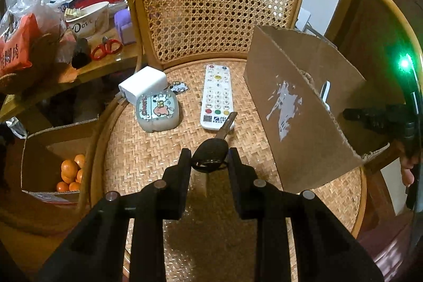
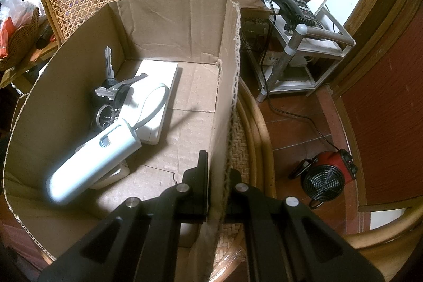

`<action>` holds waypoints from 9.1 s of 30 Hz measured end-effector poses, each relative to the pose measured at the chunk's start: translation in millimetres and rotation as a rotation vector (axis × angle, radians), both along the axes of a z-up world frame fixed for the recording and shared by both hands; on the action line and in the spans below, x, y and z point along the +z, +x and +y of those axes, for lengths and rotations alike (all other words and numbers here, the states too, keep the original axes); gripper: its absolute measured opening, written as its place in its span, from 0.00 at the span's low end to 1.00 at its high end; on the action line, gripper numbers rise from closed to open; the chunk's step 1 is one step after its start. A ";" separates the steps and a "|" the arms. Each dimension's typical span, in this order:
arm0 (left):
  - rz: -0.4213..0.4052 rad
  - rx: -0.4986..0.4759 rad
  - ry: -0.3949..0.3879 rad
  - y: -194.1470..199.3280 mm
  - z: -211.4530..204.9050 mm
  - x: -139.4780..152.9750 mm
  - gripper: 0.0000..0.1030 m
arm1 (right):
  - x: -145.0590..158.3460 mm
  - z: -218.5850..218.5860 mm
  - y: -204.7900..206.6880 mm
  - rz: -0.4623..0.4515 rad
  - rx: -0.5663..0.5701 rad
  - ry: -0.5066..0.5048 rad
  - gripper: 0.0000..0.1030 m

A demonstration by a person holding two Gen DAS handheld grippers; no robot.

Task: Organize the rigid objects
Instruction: 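Lower the key fob into the cardboard box and open the left gripper, then withdraw the open left gripper and move it to the cartoon-printed case, then close the left gripper on the cartoon-printed round case and lift it, then carry the case into the cardboard box and open the left gripper, then move the open left gripper down to the white square charger, then close the left gripper on the white charger and lift it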

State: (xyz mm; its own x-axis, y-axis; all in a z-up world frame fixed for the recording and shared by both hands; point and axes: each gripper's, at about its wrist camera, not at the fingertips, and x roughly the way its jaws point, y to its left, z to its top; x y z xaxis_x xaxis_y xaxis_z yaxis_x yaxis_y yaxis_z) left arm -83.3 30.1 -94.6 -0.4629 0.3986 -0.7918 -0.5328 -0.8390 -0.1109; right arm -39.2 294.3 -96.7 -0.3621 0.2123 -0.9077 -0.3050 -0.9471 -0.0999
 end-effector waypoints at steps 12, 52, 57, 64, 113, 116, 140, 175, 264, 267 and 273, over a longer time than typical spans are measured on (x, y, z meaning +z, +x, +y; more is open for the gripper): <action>0.097 0.030 0.039 5.9 1.3 34.2 0.25 | -0.4 -0.3 0.0 -0.001 0.002 0.002 0.06; 0.019 -0.053 0.051 16.3 123.3 63.9 0.26 | 1.4 -4.2 -1.4 0.013 -0.023 -0.016 0.07; -0.007 -0.017 0.015 11.1 121.4 44.4 0.28 | 2.4 -3.5 -1.4 0.018 -0.038 -0.017 0.07; -0.065 -0.058 0.085 8.5 119.0 45.9 0.60 | 3.2 -2.2 -3.8 0.021 -0.037 -0.029 0.07; 0.060 0.148 -0.125 -108.8 6.3 -34.8 0.91 | -0.1 0.4 -1.4 0.004 0.000 -0.027 0.07; 0.050 0.136 -0.108 -111.0 6.8 -37.9 0.86 | -1.4 -0.9 -1.5 0.002 0.003 -0.020 0.07; -0.013 0.115 -0.066 -115.5 8.9 -56.3 0.54 | -1.5 -2.6 -2.6 0.005 0.000 -0.024 0.07; 0.391 -0.134 0.135 47.6 64.8 124.1 0.54 | -0.6 -4.2 -3.2 0.004 0.000 -0.025 0.07; 0.037 0.186 -0.011 -179.9 6.6 -49.0 0.81 | -2.2 1.0 -1.3 -0.007 0.008 -0.040 0.07; 0.037 0.187 -0.023 -180.9 9.0 -49.6 0.81 | -2.1 1.6 -1.2 -0.007 0.008 -0.041 0.07; 0.031 0.144 -0.114 -178.8 22.0 -56.0 0.81 | -2.4 0.8 -1.5 -0.007 0.007 -0.041 0.07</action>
